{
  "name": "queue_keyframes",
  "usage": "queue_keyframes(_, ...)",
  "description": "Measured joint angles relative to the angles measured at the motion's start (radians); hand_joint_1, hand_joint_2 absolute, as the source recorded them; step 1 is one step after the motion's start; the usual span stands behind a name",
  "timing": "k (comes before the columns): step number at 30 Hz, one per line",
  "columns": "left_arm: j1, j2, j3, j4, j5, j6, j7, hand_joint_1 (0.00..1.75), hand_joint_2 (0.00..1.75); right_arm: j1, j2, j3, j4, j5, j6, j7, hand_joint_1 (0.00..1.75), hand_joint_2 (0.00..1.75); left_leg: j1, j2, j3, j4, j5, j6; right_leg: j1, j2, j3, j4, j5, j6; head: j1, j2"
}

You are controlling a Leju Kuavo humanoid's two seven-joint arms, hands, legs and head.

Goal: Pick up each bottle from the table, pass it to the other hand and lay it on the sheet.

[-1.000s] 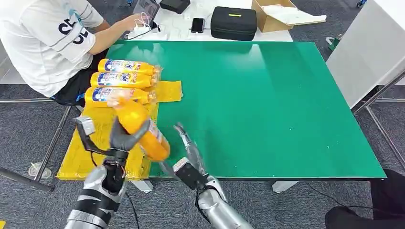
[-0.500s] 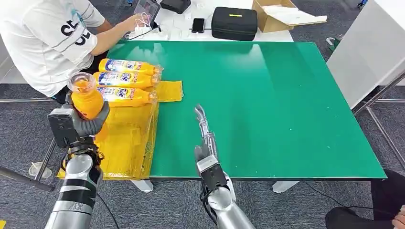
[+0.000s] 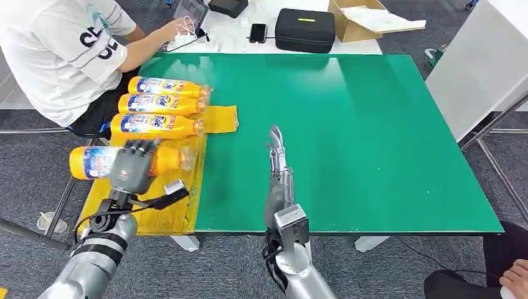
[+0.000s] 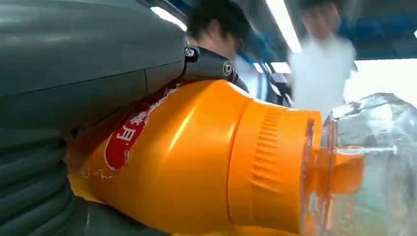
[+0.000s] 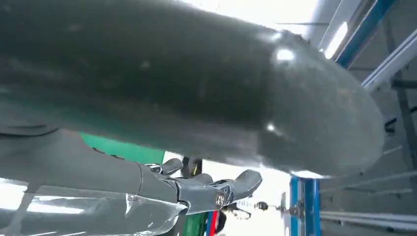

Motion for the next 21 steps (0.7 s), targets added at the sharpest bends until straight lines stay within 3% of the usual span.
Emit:
queue_keyframes(9, -0.018, 0.03, -0.07, 0.11, 0.004, -0.079, -0.007, 1.75, 1.75, -0.003, 0.0, 0.0, 0.013, -0.013, 0.028, 0.0, 0.0, 0.0, 0.0, 0.0, -0.001, 0.0, 0.0, 0.0, 0.0, 0.0, -0.001, 0.0, 0.0, 0.0, 0.0, 0.0)
queue_keyframes(12, -0.016, 0.03, -0.079, 0.112, 0.158, -0.227, -0.019, 1.75, 1.75, -0.003, 0.0, 0.0, 0.019, -0.014, 0.042, 0.004, 0.0, 0.0, 0.0, 0.0, -0.001, 0.0, 0.0, 0.0, 0.0, 0.0, -0.001, 0.0, 0.0, 0.0, 0.0, 0.0)
queue_keyframes(17, -0.021, 0.03, -0.091, 0.108, 0.222, -0.268, -0.026, 1.75, 1.75, -0.003, 0.002, 0.0, 0.032, -0.014, 0.049, 0.006, 0.0, 0.0, 0.0, -0.001, -0.001, 0.0, 0.0, 0.0, 0.0, 0.0, 0.0, 0.0, 0.0, 0.0, 0.0, 0.0)
queue_keyframes(18, -0.021, 0.03, -0.093, 0.108, 0.241, -0.282, -0.027, 1.64, 1.75, -0.004, 0.003, 0.0, 0.035, -0.013, 0.05, 0.006, 0.0, 0.0, 0.0, -0.001, -0.001, 0.0, 0.0, 0.0, 0.0, 0.0, 0.0, 0.0, 0.0, 0.0, 0.0, 0.0)
queue_keyframes(19, -0.022, 0.03, -0.1, 0.105, 0.288, -0.305, -0.027, 0.65, 1.75, -0.005, 0.004, 0.0, 0.039, -0.011, 0.053, 0.006, 0.0, 0.0, 0.0, -0.001, 0.0, 0.0, 0.0, 0.0, 0.0, 0.0, 0.0, 0.0, 0.0, 0.0, 0.0, 0.0)
queue_keyframes(20, -0.025, 0.032, -0.107, 0.099, 0.331, -0.327, -0.027, 0.07, 1.75, -0.005, 0.006, 0.0, 0.043, -0.01, 0.056, 0.006, 0.0, 0.0, 0.0, -0.001, 0.0, 0.0, 0.0, 0.0, 0.0, 0.0, 0.0, 0.0, 0.0, 0.0, 0.0, 0.0)
queue_keyframes(21, -0.031, 0.033, -0.112, 0.094, 0.367, -0.349, -0.027, 0.0, 1.75, -0.005, 0.007, 0.0, 0.046, -0.007, 0.06, 0.006, 0.0, 0.0, 0.0, -0.001, 0.0, 0.0, 0.0, 0.0, 0.0, -0.001, 0.001, 0.0, 0.0, 0.0, 0.0, 0.0)
